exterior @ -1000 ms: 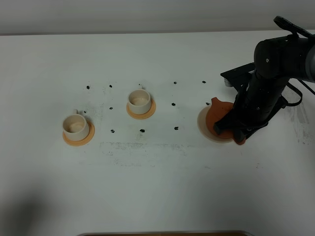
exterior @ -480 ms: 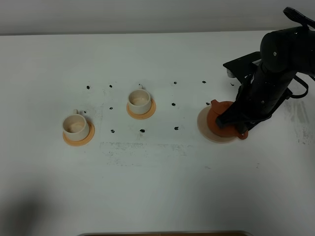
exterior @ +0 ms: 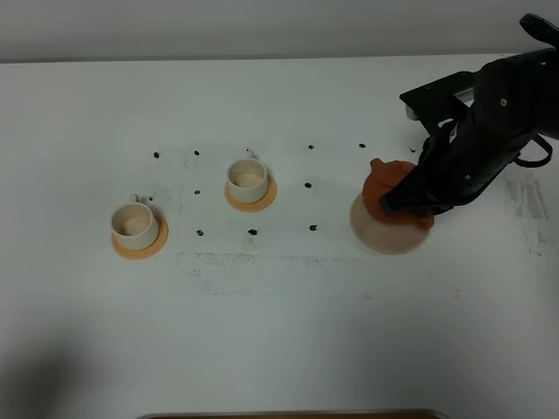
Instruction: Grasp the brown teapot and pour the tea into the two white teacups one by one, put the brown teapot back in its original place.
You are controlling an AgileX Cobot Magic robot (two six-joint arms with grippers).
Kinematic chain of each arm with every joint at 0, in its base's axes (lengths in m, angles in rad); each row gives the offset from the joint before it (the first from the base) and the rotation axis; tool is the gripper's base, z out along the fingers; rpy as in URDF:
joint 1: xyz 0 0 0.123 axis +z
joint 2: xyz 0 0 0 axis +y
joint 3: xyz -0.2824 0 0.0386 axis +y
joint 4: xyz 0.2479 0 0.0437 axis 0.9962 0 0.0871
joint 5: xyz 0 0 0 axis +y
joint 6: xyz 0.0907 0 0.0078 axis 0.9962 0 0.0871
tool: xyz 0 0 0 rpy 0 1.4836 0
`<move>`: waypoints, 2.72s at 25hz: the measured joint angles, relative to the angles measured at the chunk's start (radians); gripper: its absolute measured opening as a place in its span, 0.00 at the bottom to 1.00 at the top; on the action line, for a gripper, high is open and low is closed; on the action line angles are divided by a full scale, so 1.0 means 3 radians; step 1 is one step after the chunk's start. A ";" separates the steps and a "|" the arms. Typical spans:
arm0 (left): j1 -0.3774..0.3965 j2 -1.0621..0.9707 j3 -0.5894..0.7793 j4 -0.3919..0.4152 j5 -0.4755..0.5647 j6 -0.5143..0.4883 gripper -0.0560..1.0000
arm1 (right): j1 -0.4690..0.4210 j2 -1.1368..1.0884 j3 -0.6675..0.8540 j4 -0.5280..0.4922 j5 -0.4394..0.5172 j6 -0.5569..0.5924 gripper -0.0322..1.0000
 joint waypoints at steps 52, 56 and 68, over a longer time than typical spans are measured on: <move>0.0000 0.0000 0.0000 0.0000 0.0000 0.0000 0.44 | 0.0781 0.0300 -0.0107 -0.0801 -0.1143 -0.0434 0.14; 0.0000 0.0000 0.0000 0.0000 0.0000 0.0000 0.44 | 0.0798 0.0327 -0.0112 -0.0950 -0.1145 -0.0425 0.14; 0.0000 0.0000 0.0000 0.0000 0.0000 0.0000 0.44 | 0.0836 0.0356 -0.0190 -0.1225 -0.1176 -0.0423 0.14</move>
